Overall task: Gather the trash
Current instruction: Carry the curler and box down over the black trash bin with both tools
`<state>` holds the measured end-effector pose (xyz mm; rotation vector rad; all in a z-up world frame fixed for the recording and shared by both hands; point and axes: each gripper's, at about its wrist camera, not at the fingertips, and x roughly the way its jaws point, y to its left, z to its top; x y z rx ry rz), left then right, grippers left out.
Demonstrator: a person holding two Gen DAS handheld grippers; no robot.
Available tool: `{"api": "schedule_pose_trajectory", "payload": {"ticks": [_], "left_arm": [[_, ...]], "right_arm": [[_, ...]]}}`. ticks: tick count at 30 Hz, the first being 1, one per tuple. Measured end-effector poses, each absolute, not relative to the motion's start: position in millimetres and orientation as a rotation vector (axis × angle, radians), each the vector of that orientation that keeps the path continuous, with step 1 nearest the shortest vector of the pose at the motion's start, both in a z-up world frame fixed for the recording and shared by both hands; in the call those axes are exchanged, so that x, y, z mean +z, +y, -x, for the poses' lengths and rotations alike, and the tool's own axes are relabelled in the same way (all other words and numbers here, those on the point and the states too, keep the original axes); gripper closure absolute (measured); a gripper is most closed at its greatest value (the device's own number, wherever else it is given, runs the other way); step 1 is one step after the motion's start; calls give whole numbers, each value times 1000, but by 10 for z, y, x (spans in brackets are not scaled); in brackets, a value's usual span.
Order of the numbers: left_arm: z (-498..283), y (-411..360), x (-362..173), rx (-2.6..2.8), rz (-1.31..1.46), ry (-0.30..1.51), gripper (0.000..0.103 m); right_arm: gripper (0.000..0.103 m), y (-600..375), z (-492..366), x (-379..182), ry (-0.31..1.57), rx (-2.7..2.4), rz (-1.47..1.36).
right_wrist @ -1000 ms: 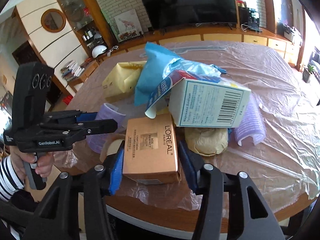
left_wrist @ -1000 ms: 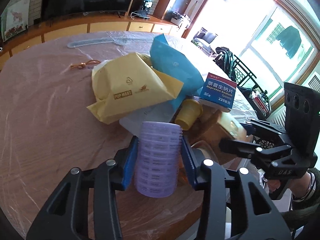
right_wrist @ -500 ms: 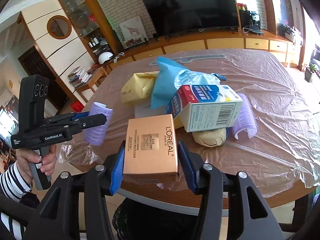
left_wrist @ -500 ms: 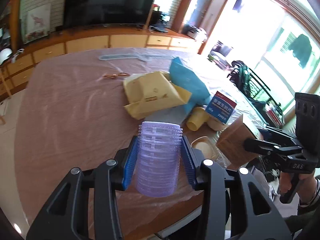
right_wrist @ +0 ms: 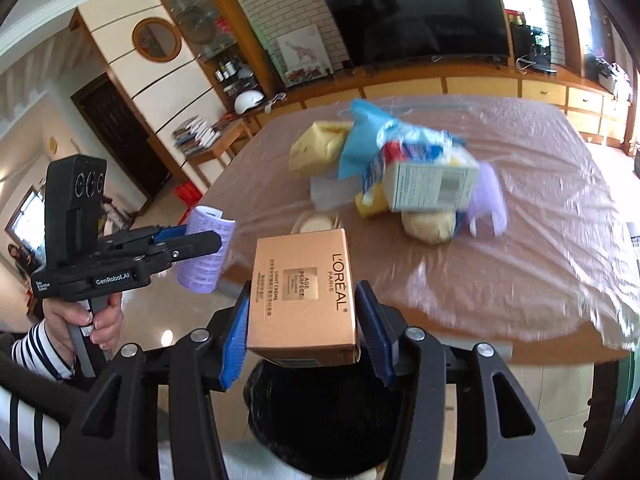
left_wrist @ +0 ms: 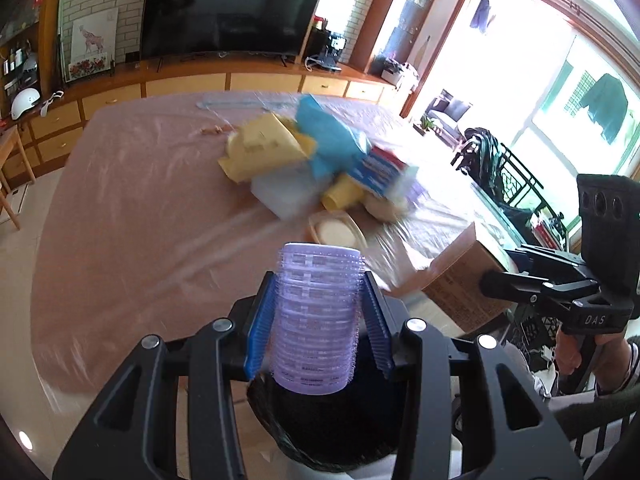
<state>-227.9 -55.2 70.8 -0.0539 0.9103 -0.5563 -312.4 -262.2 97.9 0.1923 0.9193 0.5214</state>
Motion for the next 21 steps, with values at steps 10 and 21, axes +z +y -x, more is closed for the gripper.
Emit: {"api": "schedule_pose_trajectory", "payload": {"ticks": [10,21], "left_arm": [[2836,-884,426,-585,0,990,59],[2894,-1052,-39,-557,17,1081,59]], "right_arm": [[54,-2632,3519,567,1030,553,-130],[54,-2548,3517,120,1120,518,-51]]}}
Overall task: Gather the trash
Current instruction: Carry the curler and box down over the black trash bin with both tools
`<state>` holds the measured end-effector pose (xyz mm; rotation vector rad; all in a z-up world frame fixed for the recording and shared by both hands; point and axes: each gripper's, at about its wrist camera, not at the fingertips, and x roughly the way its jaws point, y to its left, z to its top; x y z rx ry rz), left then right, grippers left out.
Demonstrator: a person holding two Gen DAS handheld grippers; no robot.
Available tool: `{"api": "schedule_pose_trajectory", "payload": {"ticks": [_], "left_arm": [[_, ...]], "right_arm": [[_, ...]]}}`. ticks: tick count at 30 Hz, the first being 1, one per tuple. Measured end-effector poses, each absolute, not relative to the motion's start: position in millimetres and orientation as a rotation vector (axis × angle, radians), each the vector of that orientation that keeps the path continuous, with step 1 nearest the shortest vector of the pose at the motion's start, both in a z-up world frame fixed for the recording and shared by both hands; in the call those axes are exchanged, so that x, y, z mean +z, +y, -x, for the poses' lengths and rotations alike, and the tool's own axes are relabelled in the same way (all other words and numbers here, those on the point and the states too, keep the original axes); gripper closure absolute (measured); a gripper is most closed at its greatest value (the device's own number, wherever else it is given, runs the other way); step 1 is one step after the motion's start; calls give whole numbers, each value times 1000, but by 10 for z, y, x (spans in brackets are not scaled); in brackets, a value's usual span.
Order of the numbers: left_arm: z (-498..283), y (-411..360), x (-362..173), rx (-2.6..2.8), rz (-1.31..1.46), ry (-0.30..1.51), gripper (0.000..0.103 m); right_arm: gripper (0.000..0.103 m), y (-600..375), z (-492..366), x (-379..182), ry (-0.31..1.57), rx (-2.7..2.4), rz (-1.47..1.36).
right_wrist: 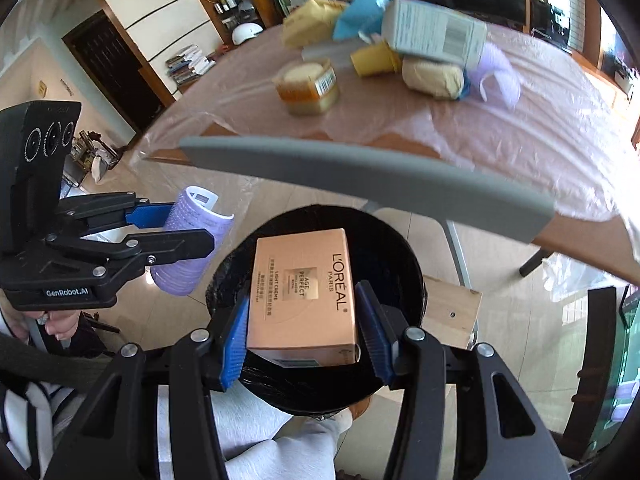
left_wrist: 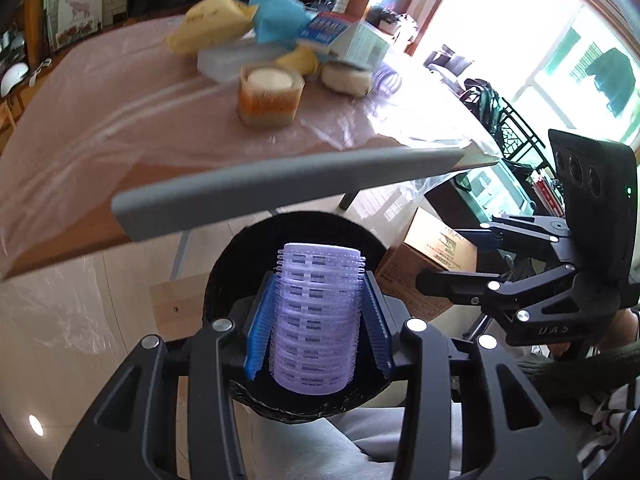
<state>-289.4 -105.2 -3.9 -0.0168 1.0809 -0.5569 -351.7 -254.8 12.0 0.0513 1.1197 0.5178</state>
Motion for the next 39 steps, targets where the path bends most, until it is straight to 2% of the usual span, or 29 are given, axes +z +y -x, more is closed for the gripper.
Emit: {"api": "schedule_pose_trajectory", "payload": {"ticks": [16,39], "left_arm": [[2881,-1174,-357,-450,-77,1101,59],[2830,-1148,-521,-428,-91,1141,59]], "right_arm": [[54,-2523,3484,-293,1184,443,-98],[54,-2451,3470,-450,1225,390,-50]]}}
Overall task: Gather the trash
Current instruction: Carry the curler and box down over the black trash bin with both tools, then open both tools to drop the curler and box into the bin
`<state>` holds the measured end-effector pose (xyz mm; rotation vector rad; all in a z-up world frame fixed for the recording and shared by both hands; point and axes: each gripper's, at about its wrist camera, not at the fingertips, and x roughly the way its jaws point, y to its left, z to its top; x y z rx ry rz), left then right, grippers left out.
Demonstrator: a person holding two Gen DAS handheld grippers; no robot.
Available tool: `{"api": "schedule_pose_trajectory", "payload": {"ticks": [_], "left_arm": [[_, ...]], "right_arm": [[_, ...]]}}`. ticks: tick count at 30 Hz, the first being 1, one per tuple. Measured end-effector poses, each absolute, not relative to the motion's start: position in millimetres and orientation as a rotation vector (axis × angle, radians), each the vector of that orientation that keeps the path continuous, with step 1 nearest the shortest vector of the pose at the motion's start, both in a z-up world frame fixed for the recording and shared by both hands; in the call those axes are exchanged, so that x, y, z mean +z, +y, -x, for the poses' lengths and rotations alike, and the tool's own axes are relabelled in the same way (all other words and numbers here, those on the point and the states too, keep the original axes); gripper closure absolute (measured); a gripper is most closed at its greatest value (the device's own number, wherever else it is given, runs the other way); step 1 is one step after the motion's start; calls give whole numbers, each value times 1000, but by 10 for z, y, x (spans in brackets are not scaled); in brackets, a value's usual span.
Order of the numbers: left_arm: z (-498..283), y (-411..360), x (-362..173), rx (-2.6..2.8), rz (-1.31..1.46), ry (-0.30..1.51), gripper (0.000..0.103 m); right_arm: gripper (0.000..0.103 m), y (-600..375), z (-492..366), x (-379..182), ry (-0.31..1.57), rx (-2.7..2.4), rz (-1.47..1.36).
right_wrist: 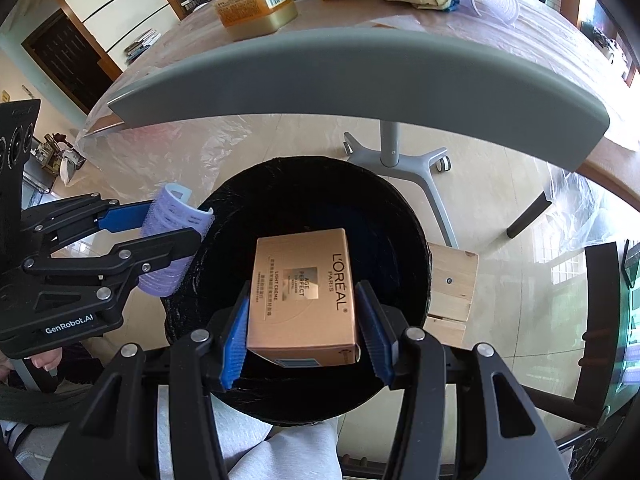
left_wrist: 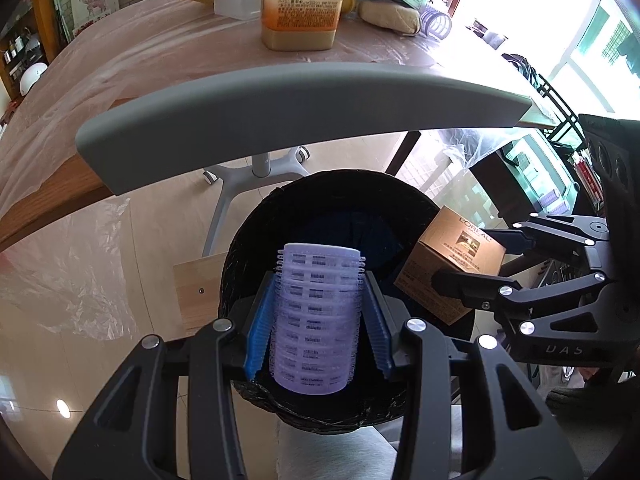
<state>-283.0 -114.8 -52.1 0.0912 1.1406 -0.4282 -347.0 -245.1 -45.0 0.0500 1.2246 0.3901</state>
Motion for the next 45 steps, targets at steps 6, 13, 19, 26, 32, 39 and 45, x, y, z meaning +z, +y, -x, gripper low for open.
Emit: {"api": "schedule_pose_trajectory", "payload": {"ticks": [6,13,19,26,32,39,45], "left_arm": [[2812,-1139,-543,-432,-95,1144,59],[2807,-1138,-568,-433,-98,1147,59],[2813,-1153,-561,-436,-101,1145,59],[2814,-1175,-557,-439,-107,1146,59],[2821,-1222,-555,-438,-114,1149,59],[2816,-1239,-592,-441,-121,1149,59],[2803,-1255,-612,-444,-129,1150,60]], "right_arm": [[54,-2477,3456,-480,1233,374,-61],[54,-2464,3449,-512,1244,370,-65],[54,-2456,3440,-510,1245,368,-65],[54,-2473,3438,-517,1247,363,-71],[54,-2483,3438,-541,1250,356,-74],[54,-2481,3420,-547,1254,354,-69],[54,-2473,3402,-542,1251,359,-67]]}}
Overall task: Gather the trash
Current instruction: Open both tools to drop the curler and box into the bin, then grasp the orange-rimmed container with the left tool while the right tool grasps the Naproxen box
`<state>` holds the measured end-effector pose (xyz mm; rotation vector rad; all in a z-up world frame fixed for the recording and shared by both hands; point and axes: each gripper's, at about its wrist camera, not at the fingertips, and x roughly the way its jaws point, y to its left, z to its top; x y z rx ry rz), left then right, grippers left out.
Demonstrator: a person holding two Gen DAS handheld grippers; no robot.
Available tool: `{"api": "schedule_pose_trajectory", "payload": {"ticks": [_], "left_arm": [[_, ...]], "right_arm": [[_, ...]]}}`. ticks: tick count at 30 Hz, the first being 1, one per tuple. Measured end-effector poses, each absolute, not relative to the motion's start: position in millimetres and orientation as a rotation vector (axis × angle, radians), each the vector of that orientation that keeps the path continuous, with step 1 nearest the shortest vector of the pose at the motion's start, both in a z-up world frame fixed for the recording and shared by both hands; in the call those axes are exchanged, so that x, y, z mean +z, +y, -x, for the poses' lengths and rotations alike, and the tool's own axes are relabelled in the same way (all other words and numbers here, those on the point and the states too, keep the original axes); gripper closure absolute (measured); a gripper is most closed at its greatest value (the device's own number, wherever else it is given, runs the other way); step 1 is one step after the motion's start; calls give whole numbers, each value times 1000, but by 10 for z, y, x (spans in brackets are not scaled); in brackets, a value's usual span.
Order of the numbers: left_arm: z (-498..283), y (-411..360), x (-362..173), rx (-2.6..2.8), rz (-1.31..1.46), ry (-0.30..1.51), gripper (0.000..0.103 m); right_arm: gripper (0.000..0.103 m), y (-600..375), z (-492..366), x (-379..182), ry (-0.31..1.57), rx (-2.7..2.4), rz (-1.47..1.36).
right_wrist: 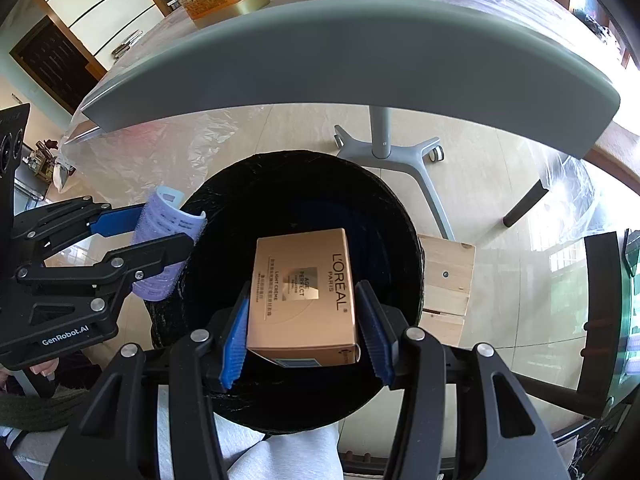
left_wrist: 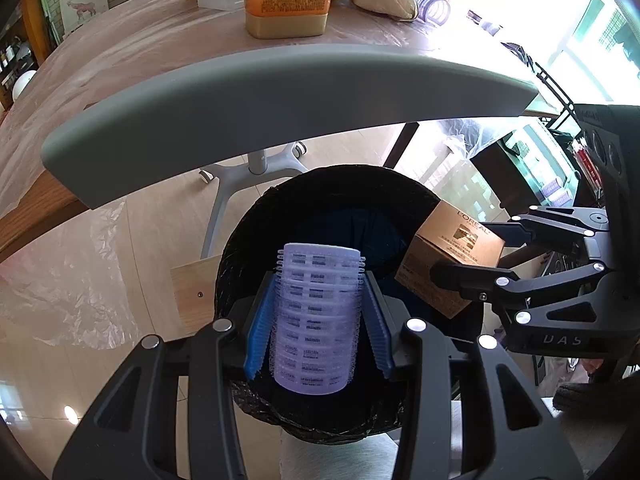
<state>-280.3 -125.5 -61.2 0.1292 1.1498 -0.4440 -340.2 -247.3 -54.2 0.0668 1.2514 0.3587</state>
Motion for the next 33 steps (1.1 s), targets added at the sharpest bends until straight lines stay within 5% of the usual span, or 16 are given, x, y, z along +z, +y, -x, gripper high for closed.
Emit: {"api": "schedule_pose_trajectory", "payload": {"ticks": [7,8,9,10,11,20,24,33], "left_arm": [[2804,-1303,-620,-469,-146,1142,58],[2805,-1305,-610,-477,-142,1140,57],[2810,-1307,-596,-467,-149,1136,46],[2804,-1293,-585,-459,-153,1130,30],[2816,-1281,-557,-459,-152,1115,27],[2918,-1053,-136,-414,-97,1004,21],[2957,-942,261,-389,-59,857,2],[2560,-1149,556,-329,-109,767,2]], "right_arm": [[52,-2485,3378,-525,1238,352,-67],[48,-2475,3388,-500,1230,356,-69],[31,-2483,3396,-471,1222,358,-75],[23,-2501,3401,-440,1215,347,-81],[18,-2539,3422,-384,1194,326,-92],[16,-2942,3584,187,1043,250,-150],[4,-3105,3624,573,895,154,-90],[4,-3295,3071,940,786,140,-101]]}}
